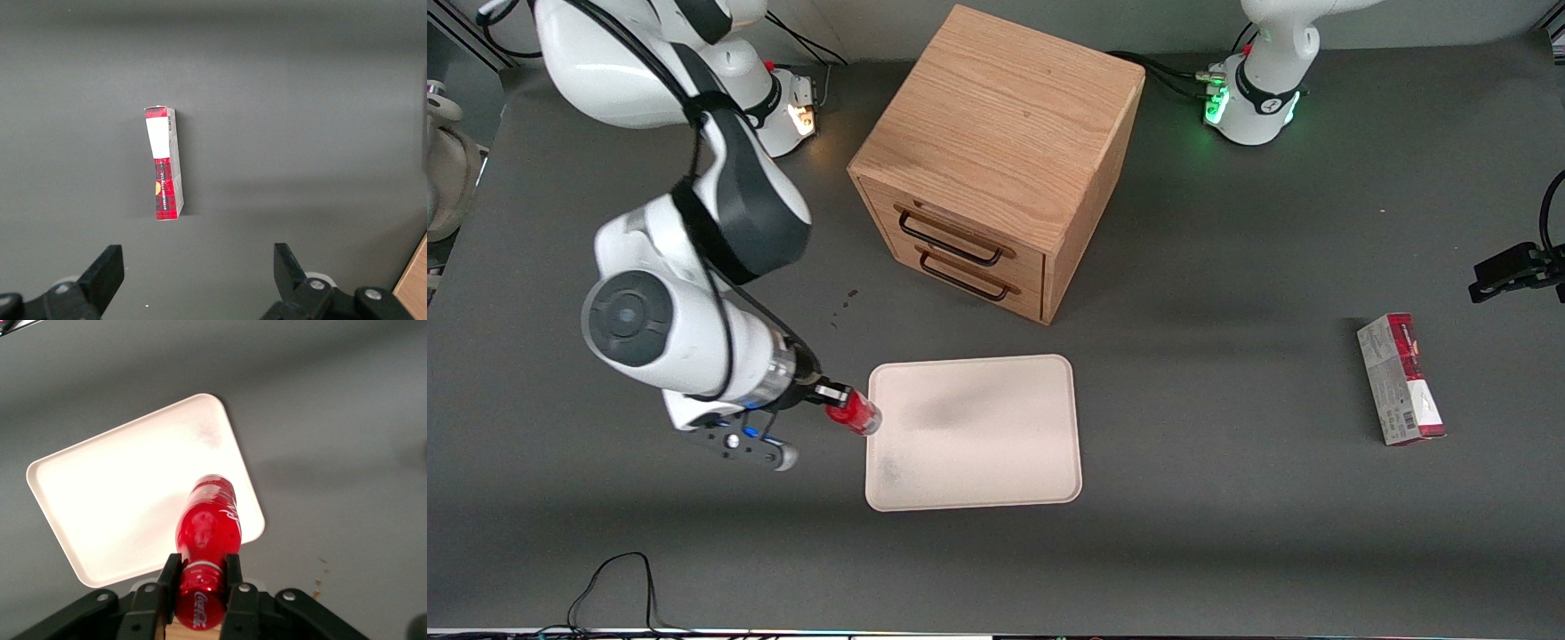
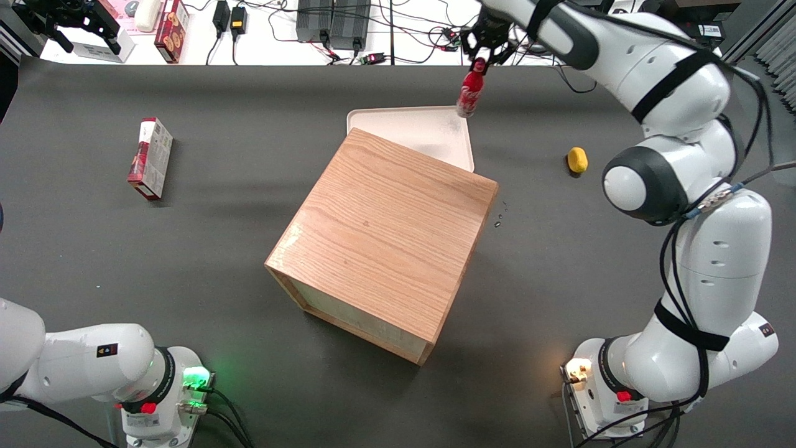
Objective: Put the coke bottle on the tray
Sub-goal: 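Carry the red bottle over the cream tray and lower it, then set the red bottle on the tray and open the right gripper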
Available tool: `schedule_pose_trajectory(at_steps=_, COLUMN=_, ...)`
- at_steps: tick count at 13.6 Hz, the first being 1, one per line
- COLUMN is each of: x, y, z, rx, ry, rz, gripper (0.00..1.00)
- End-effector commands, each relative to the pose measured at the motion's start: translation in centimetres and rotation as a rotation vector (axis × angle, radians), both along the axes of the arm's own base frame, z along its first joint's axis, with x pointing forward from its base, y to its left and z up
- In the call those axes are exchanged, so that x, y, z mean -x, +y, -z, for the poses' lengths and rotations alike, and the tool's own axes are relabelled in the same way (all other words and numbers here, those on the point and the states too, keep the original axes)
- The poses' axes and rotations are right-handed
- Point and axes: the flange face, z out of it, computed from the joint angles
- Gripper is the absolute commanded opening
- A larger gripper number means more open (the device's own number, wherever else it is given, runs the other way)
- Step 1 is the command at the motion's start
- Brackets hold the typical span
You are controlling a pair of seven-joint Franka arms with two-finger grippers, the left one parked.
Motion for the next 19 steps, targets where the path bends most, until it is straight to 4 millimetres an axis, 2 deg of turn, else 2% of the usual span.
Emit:
schedule_pose_trajectory(at_steps=1, x=-1.1, y=1.6, z=1.7, rx=0.022, ry=-0.058, rz=-0.002, gripper=0.00)
schedule_pose_trajectory(at_steps=3, x=-2.0, y=1.9, z=3.6, rx=0.007, ry=-0.089, rz=-0.012, gripper=0.00)
schedule_pose_trajectory(at_steps=9, x=-3.2, y=2.7, z=9.1, rx=0.013, ry=-0.103, rz=-0.160, gripper=0.00)
schedule_pose_trajectory(at_steps=12, x=-3.3, y=2.6, z=10.5, rx=0.030, ry=-0.093, rz=-0.193, gripper=0.00)
schedule_pose_trajectory(at_steps=19, x=-3.7, y=1.7, z=11.9, rx=0.052, ry=-0.084, rz=-0.223, gripper=0.00)
